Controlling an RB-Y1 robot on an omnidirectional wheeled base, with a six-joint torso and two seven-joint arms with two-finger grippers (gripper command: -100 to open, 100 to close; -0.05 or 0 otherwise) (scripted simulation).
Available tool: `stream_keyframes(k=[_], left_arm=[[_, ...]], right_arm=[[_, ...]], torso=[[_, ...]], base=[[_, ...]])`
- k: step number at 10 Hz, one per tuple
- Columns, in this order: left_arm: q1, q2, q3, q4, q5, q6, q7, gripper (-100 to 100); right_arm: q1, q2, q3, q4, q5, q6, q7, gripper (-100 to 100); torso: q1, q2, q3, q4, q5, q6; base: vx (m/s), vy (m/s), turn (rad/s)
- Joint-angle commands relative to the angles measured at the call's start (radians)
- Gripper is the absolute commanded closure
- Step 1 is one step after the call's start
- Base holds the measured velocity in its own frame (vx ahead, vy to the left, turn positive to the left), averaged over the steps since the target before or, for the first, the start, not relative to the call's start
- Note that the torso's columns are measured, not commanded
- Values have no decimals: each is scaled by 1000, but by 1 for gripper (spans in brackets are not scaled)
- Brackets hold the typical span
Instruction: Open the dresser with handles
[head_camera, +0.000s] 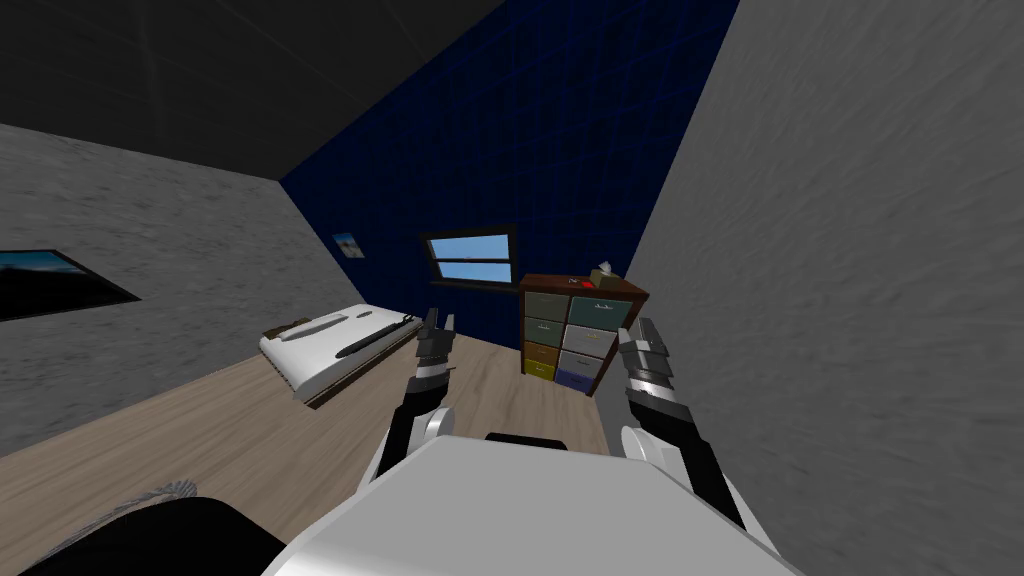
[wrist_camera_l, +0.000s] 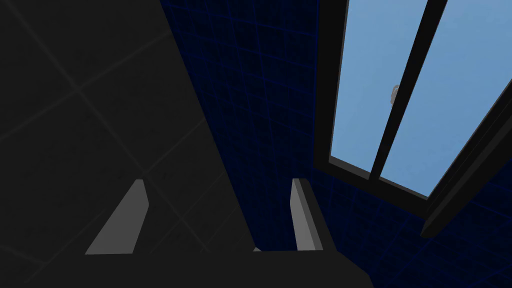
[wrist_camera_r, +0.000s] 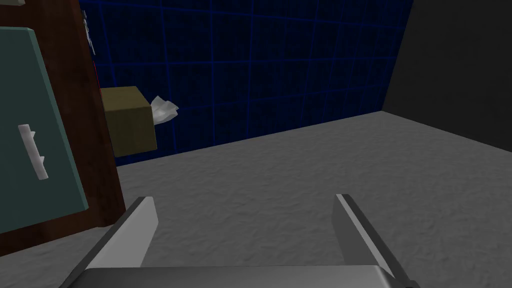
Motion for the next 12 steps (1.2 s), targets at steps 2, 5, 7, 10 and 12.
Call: stream_keyframes(k=[2,5,7,10,12], left_arm=[[0,0,0,0,0,0,0,0],[0,0,0,0,0,0,0,0],[0,0,0,0,0,0,0,0],[0,0,0,0,0,0,0,0],[0,0,0,0,0,0,0,0]], right_arm=[[0,0,0,0,0,0,0,0],[0,0,0,0,0,0,0,0],[0,0,0,0,0,0,0,0],[2,-42,-4,-1,9,2,9,-100],[6,-100,-15,-2,31,6,29,-100]], torso=[[0,104,-209,105,0,0],[0,322,-644,322,0,0],[0,470,-939,470,0,0],[0,691,-1382,691,0,0],[1,733,-1471,734,0,0]], base=[[0,0,0],[0,0,0],[0,0,0],[6,2,-2],[30,25,-14]])
